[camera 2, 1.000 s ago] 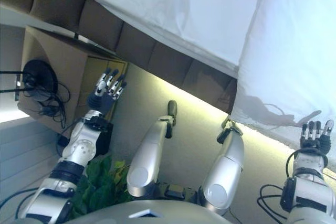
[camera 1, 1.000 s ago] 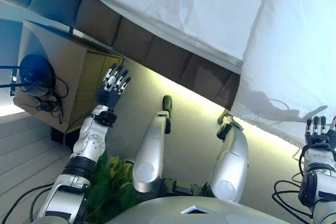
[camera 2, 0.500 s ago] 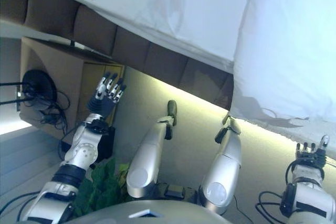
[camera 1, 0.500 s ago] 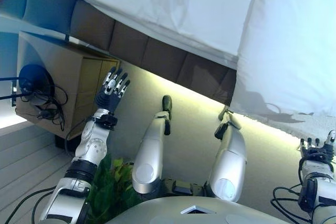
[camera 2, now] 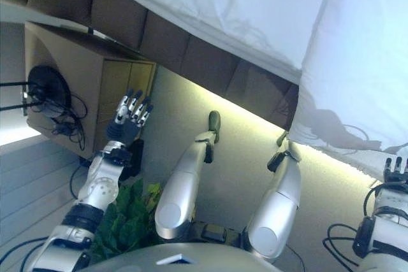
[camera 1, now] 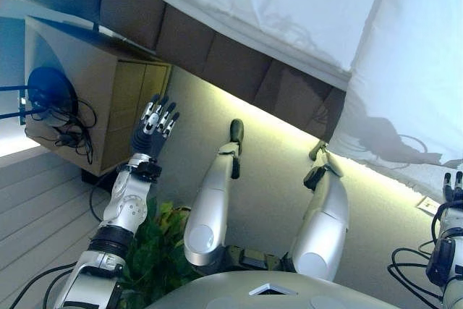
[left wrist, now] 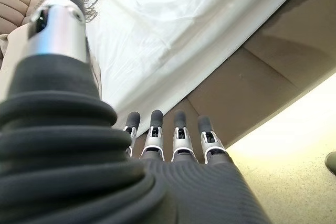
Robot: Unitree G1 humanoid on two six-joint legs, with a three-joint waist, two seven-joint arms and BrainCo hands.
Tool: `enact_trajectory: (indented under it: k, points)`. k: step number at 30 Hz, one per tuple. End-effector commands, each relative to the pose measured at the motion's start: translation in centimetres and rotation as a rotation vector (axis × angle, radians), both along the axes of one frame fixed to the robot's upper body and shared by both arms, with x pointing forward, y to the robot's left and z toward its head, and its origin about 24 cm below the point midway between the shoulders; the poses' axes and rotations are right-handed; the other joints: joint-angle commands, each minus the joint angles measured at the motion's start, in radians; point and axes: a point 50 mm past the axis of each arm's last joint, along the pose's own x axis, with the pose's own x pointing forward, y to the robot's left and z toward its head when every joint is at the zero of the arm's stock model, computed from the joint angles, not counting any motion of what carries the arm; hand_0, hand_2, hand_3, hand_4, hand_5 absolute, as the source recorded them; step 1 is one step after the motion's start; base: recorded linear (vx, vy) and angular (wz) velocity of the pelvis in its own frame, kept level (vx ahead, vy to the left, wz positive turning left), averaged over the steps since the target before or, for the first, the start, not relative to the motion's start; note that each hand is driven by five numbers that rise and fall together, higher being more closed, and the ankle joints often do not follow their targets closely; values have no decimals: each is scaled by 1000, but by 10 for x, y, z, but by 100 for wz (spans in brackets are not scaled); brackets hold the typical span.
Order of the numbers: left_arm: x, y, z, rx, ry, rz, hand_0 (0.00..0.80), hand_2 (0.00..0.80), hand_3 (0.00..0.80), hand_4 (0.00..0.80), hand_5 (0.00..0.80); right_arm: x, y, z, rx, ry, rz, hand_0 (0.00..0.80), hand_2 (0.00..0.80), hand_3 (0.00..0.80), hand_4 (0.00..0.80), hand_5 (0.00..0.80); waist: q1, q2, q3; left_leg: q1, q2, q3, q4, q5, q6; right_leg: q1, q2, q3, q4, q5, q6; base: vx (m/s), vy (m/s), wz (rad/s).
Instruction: Make the bed neatly
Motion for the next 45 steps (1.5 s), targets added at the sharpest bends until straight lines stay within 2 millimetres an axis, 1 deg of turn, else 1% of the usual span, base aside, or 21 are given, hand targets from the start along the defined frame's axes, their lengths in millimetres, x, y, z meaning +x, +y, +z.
enact_trajectory:
  k: [1, 3, 6, 8, 10, 14, 16, 18, 22, 26, 31, 37, 45]
  points:
    - [-5, 3, 9, -41, -84, 35, 0, 0, 0, 0, 0, -24, -31, 34, -112, -89, -228, 0, 0, 0, 0, 0, -19, 71, 17, -53, 36, -54, -75, 113, -30, -33, -78, 64, 152, -96, 132, -9, 79, 3]
    - [-5, 3, 7, -59, -77, 40, 0, 0, 0, 0, 0, -25, -32, 36, -117, -153, -243, 0, 0, 0, 0, 0, -25, 77, 17, -62, 35, -52, -60, 105, -29, -48, -80, 73, 166, -99, 132, 3, 91, 2]
    - [-5, 2, 7, -80, -68, 40, 0, 0, 0, 0, 0, -19, -23, 31, -170, -219, -175, 0, 0, 0, 0, 0, -37, 85, 17, -76, 33, -47, -38, 94, -25, -70, -83, 91, 172, -96, 131, 9, 87, 0]
    - [-6, -2, 7, -75, -67, 30, 0, 0, 0, 0, 0, -10, -17, 29, -165, -261, -149, 0, 0, 0, 0, 0, -36, 91, 17, -74, 31, -39, -37, 90, -23, -73, -88, 97, 167, -92, 133, 11, 82, -2]
    - [-5, -3, 5, -79, -63, 31, 0, 0, 0, 0, 0, -3, -16, 32, -149, -306, -121, 0, 0, 0, 0, 0, -33, 101, 17, -70, 27, -33, -37, 88, -22, -71, -95, 98, 161, -87, 132, 8, 63, 1]
    - [-4, -3, 3, -93, -52, 38, 0, 0, 0, 0, 0, 7, -15, 38, -182, -274, -44, 0, 0, 0, 0, 0, -34, 116, 17, -73, 22, -30, -27, 85, -22, -78, -105, 104, 163, -82, 132, 11, 56, 0]
    - [-3, -4, 3, -94, -49, 39, 0, 0, 0, 0, 0, 11, -14, 37, -165, -242, -27, 0, 0, 0, 0, 0, -35, 121, 17, -77, 22, -29, -22, 83, -22, -87, -108, 110, 169, -81, 134, 6, 8, -2]
    - [-2, -5, 2, -88, -48, 36, 0, 0, 0, 0, 0, 8, -16, 35, -116, -210, -42, 0, 0, 0, 0, 0, -34, 120, 17, -79, 23, -28, -22, 83, -23, -88, -109, 109, 167, -80, 136, 13, -13, -6]
    - [-3, -8, -1, -79, -44, 27, 0, 0, 0, 0, 0, -1, -20, 30, -24, -202, -79, 0, 0, 0, 0, 0, -27, 122, 17, -91, 24, -34, -16, 85, -25, -97, -112, 106, 173, -79, 138, 12, -39, -3]
    - [-4, -8, -1, -69, -44, 20, 0, 0, 0, 0, 0, -4, -21, 28, 12, -216, -79, 0, 0, 0, 0, 0, -19, 125, 17, -105, 24, -42, -13, 89, -25, -112, -113, 107, 186, -83, 139, 3, -45, 1]
    - [-4, -9, 2, -65, -45, 16, 0, 0, 0, 0, 0, 0, -21, 34, -16, -216, -32, 0, 0, 0, 0, 0, -12, 131, 17, -119, 22, -49, -14, 94, -24, -129, -116, 108, 200, -90, 141, 1, -8, 0]
    - [-2, -11, 6, -68, -54, 7, 0, 0, 0, 0, 0, 17, -20, 48, -76, -226, 47, 0, 0, 0, 0, 0, -7, 139, 17, -109, 20, -48, -42, 113, -28, -128, -117, 106, 198, -94, 144, 1, 1, 1]
    - [0, -11, 9, -64, -56, -3, 0, 0, 0, 0, 0, 36, -17, 65, -148, -206, 125, 0, 0, 0, 0, 0, 3, 135, 17, -94, 24, -53, -70, 130, -35, -116, -127, 93, 201, -94, 148, -1, -7, 3]
